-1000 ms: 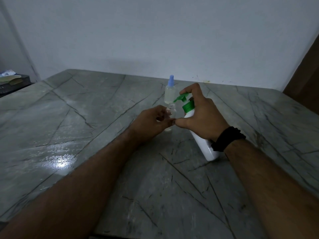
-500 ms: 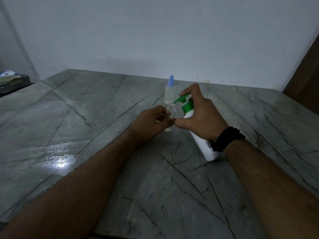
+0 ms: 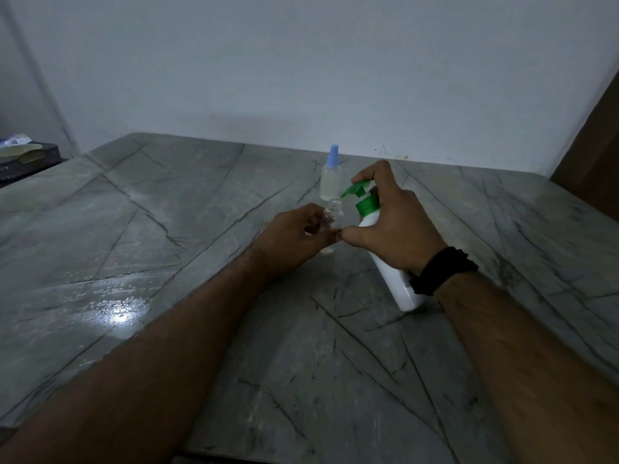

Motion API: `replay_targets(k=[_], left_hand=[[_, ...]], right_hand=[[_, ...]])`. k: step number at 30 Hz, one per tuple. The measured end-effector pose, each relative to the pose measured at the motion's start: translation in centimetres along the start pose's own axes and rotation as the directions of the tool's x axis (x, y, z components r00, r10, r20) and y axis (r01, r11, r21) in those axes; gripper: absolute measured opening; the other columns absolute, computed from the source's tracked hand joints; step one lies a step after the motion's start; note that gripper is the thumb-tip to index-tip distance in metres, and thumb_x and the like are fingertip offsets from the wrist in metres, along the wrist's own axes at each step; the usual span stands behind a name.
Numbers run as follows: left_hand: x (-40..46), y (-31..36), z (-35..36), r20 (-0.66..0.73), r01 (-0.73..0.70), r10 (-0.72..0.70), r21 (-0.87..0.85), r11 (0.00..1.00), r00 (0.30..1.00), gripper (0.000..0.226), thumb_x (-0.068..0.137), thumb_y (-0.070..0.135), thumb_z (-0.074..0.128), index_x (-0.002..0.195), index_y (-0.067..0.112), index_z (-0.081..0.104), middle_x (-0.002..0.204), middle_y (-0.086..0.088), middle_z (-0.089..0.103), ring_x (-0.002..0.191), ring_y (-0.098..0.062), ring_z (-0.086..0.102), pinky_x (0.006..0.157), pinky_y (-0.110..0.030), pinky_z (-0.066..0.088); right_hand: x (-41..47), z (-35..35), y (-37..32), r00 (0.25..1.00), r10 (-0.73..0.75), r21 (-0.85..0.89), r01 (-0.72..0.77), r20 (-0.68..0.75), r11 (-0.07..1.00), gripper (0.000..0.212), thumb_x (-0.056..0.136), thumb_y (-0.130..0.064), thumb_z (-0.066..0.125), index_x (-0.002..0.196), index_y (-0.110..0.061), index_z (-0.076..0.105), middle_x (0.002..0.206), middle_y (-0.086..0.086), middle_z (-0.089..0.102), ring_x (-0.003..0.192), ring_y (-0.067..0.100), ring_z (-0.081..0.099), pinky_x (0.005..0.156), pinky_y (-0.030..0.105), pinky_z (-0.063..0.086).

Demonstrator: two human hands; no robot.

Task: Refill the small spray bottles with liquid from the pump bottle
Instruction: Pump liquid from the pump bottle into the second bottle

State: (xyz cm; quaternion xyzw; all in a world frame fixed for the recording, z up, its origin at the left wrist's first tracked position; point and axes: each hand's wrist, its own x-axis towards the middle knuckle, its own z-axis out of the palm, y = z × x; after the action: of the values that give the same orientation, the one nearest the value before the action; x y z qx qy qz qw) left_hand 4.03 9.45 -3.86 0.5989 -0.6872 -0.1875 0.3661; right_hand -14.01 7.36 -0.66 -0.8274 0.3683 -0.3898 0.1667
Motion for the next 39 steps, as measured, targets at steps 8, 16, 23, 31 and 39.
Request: replay_targets(k=[8,16,23,31,39], left_hand=[[-0.12,0.08,-0.05,-0.006,-0.009,0.009,-0.005,1.0,1.0,0.036,0.088,0.037,0.065,0.118,0.018,0.061,0.114,0.002,0.066,0.101,-0.01,0.06,0.079,-0.02,0.045],[-0.05,0.12,0.07,0.002,0.005,-0.005,-0.006,1.0,1.0,0.035,0.088,0.038,0.065,0.117,0.019,0.061,0.113,0.003,0.065,0.101,-0.01,0.06,0.079,-0.021,0.044],[-0.08,0.0,0.02,-0.008,-0.015,0.015,0.001,1.0,1.0,0.036,0.087,0.038,0.065,0.117,0.018,0.061,0.112,0.004,0.066,0.098,-0.008,0.06,0.079,-0.02,0.046],[-0.19,0.06,0.02,-0.013,-0.017,0.017,-0.001,1.0,1.0,0.034,0.087,0.038,0.066,0.116,0.021,0.061,0.109,0.006,0.065,0.095,-0.005,0.058,0.072,-0.013,0.041],[-0.3,0.19,-0.19,-0.01,-0.027,0.027,-0.005,1.0,1.0,0.038,0.087,0.037,0.065,0.119,0.017,0.061,0.111,0.003,0.065,0.1,-0.01,0.061,0.081,-0.02,0.046]], right_hand=[[0.05,-0.05,-0.18,1.0,0.002,0.014,-0.003,0.023,1.0,0.07,0.066,-0.025,0.086,0.118,-0.026,0.04,0.095,-0.007,0.064,0.075,0.011,0.064,0.062,0.021,0.049],[-0.12,-0.06,-0.2,1.0,-0.005,-0.02,0.005,0.015,1.0,0.073,0.068,-0.026,0.085,0.127,-0.027,0.041,0.102,-0.005,0.064,0.078,0.012,0.063,0.065,0.022,0.049],[0.01,-0.04,-0.21,0.999,-0.007,-0.006,0.007,0.04,1.0,0.069,0.066,-0.027,0.085,0.118,-0.025,0.04,0.092,-0.015,0.06,0.073,0.005,0.062,0.058,0.008,0.043],[-0.04,-0.04,-0.14,0.999,-0.021,-0.016,0.021,0.024,1.0,0.073,0.067,-0.029,0.085,0.125,-0.028,0.04,0.096,-0.009,0.065,0.074,0.008,0.064,0.062,0.015,0.05],[0.21,0.41,0.02,0.999,-0.012,-0.034,0.014,0.052,0.999,0.068,0.068,-0.03,0.084,0.12,-0.027,0.041,0.091,-0.007,0.066,0.072,0.009,0.065,0.064,0.026,0.054]])
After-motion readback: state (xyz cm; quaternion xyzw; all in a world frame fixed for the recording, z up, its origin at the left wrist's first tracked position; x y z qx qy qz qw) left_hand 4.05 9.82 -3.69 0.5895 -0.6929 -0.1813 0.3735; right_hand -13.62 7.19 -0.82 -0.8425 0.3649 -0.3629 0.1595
